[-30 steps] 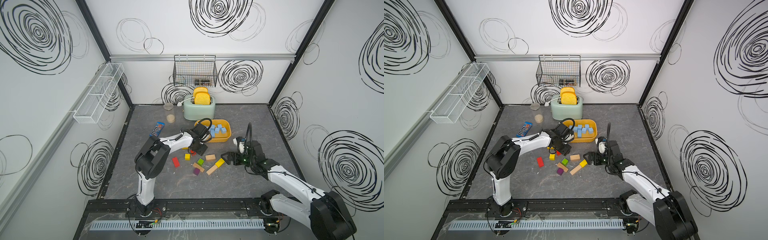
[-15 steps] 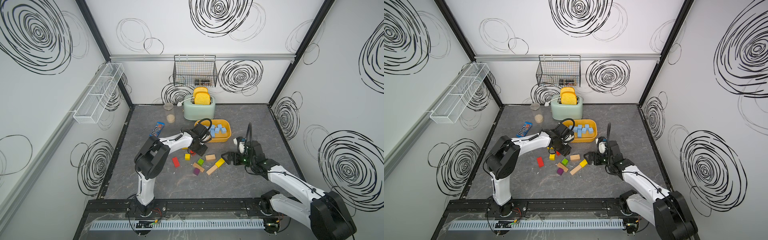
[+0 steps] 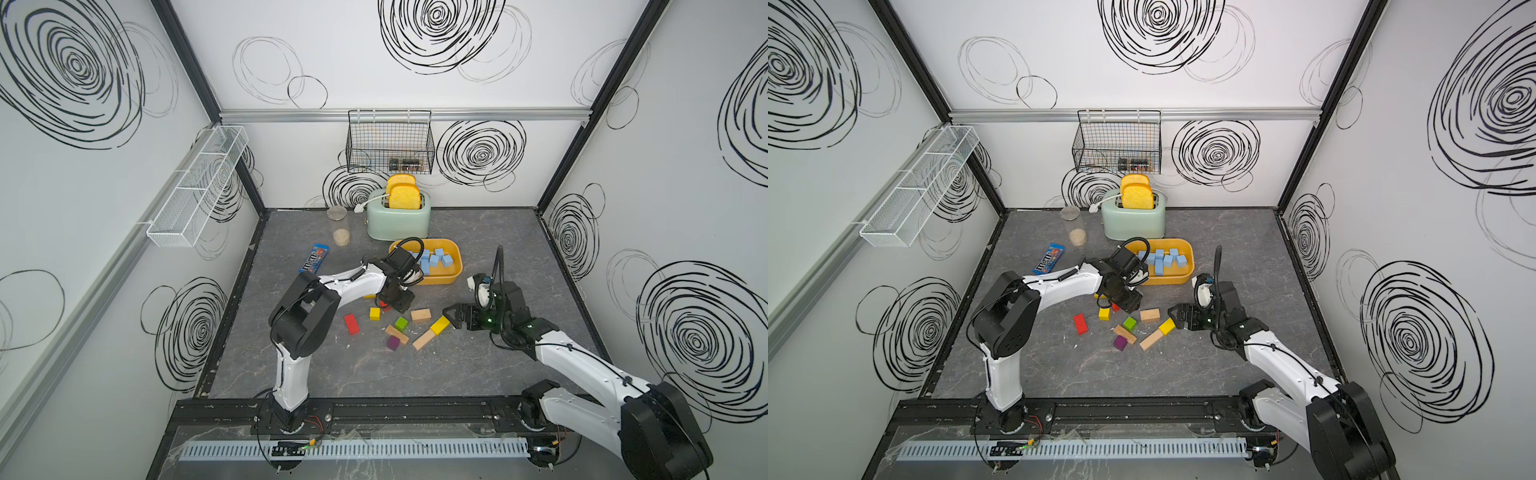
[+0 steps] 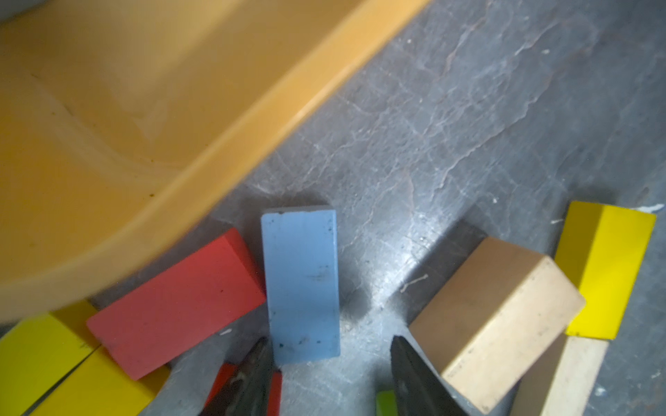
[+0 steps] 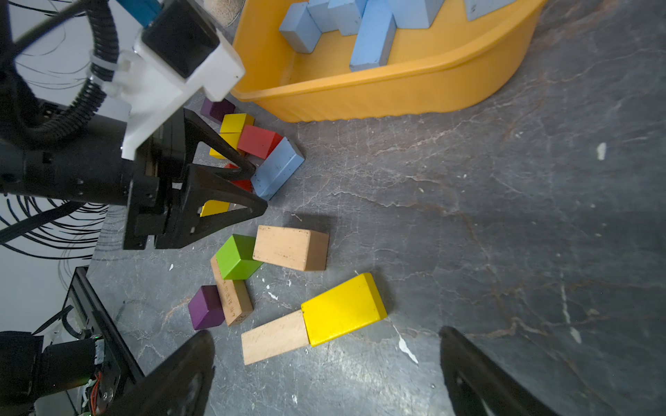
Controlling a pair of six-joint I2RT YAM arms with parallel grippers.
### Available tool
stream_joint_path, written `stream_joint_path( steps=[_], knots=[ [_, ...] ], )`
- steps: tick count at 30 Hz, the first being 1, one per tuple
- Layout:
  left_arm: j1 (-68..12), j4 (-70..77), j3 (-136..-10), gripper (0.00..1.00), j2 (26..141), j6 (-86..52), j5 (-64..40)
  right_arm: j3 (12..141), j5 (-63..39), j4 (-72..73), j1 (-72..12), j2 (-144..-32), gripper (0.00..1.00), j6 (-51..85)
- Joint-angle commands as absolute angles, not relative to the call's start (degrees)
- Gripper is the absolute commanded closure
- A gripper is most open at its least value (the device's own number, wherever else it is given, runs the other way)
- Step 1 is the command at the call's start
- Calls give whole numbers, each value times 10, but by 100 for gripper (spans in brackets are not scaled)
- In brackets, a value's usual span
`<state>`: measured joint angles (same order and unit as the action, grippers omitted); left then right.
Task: Pick out the blue building blocks
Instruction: Pick up the building block from the center of the board.
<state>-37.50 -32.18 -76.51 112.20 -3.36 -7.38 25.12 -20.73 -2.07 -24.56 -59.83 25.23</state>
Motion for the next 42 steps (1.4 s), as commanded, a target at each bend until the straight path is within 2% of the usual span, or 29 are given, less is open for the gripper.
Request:
stream_joint_path(
  steps=[1, 5, 18, 26, 42],
  knots=[
    [-378, -340, -777, 40, 1131, -30, -66, 244, -202, -25, -247, -588, 2, 245],
    [-377, -330, -772, 34, 1133, -32, -61, 243, -200, -25, -247, -587, 2, 244],
    [-376, -326, -801, 35, 1167, -36, -71, 247, -196, -26, -248, -591, 2, 242],
    [-376, -316, -802, 40, 1176, -40, -67, 249, -192, -26, -248, -593, 2, 240],
    [-377, -301, -788, 60, 1179, -56, -52, 258, -175, -35, -248, -596, 2, 230]
  ],
)
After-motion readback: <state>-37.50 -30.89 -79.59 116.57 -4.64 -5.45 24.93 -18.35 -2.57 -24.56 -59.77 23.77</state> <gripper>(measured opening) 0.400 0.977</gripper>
